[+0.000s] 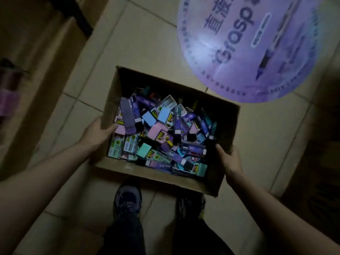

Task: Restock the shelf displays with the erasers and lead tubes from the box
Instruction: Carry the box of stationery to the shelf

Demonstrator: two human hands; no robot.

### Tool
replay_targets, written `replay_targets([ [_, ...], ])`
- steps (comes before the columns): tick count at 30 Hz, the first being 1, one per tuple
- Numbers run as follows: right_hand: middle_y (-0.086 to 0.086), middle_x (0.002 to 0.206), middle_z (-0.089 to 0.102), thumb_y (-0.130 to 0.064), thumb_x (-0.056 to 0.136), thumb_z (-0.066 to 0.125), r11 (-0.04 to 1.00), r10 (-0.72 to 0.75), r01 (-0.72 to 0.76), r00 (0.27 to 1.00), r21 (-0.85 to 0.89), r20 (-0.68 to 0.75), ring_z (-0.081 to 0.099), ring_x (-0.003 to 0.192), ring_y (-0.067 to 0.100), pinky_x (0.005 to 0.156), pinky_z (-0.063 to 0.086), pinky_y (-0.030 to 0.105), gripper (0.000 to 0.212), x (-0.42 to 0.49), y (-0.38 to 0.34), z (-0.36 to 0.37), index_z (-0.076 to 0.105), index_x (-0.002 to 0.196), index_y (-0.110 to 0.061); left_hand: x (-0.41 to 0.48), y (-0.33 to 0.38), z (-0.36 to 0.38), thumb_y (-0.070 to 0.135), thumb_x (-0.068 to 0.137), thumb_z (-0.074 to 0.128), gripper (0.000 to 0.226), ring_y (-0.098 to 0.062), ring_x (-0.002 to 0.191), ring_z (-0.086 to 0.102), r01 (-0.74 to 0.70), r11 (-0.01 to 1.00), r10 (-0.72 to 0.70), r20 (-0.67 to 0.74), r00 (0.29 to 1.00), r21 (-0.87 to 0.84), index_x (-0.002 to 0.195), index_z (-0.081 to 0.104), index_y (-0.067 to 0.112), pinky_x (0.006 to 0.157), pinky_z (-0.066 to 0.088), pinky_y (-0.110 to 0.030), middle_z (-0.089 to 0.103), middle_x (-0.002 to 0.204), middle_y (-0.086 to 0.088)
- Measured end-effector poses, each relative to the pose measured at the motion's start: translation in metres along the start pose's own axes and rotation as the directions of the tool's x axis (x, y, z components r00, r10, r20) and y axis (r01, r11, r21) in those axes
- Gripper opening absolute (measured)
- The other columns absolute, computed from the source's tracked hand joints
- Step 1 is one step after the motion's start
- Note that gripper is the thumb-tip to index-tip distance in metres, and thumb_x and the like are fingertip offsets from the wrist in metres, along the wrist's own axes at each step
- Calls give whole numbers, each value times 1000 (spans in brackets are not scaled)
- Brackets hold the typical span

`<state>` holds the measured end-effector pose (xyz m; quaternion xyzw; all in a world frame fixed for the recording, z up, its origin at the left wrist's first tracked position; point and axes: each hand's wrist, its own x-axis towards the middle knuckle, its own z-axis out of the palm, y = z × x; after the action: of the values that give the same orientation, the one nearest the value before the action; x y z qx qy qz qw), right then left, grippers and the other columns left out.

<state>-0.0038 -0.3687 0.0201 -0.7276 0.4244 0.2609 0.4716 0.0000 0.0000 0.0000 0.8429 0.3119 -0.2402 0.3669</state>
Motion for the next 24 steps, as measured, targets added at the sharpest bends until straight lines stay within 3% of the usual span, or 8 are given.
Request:
replay_targets([
  [4, 18, 118, 63, -21, 96, 51, 997, -69, 67, 996, -42, -62, 61, 107, 34, 94, 48, 53, 33, 13, 9, 6, 56, 123, -3, 11, -14, 7, 20, 94, 56, 30, -37, 106, 60, -13, 1000, 11, -81, 997, -24, 116, 61, 1, 87, 47, -44, 64, 112, -26],
  [12, 13, 112, 65, -20, 97, 49, 996, -79, 74, 993, -49, -88, 63, 100, 28, 91, 51, 48, 28, -36, -27, -20, 58, 120, -7, -44, 13, -23, 19, 94, 54, 29, -37, 102, 61, 52, 993, -63, -101, 993, -107, 114, 62, -2, 88, 48, -46, 64, 111, -25],
  [17, 14, 110, 66, -24, 96, 50, 991, -99, 94, 993, -92, -57, 63, 97, 26, 90, 52, 49, 27, -117, -81, -74, 59, 118, -11, -120, 63, -88, 26, 94, 53, 32, -37, 100, 62, 169, 974, -181, -66, 981, -153, 116, 59, 2, 90, 49, -48, 65, 110, -23],
  [21, 13, 110, 65, -23, 97, 48, 987, -127, 123, 991, -108, -40, 62, 101, 28, 89, 51, 53, 27, -201, -139, -125, 56, 120, -12, -188, 124, -155, 18, 94, 54, 31, -36, 100, 61, 119, 980, -135, -101, 986, -158, 114, 60, -4, 83, 46, -35, 64, 110, -24],
  [24, 12, 109, 63, -20, 98, 46, 981, -161, 156, 986, -116, -36, 61, 101, 30, 90, 50, 53, 30, -266, -180, -162, 54, 124, -9, -234, 175, -206, 13, 94, 54, 27, -26, 91, 59, 86, 979, -105, -94, 990, -185, 110, 61, -7, 76, 42, -31, 64, 102, -22],
])
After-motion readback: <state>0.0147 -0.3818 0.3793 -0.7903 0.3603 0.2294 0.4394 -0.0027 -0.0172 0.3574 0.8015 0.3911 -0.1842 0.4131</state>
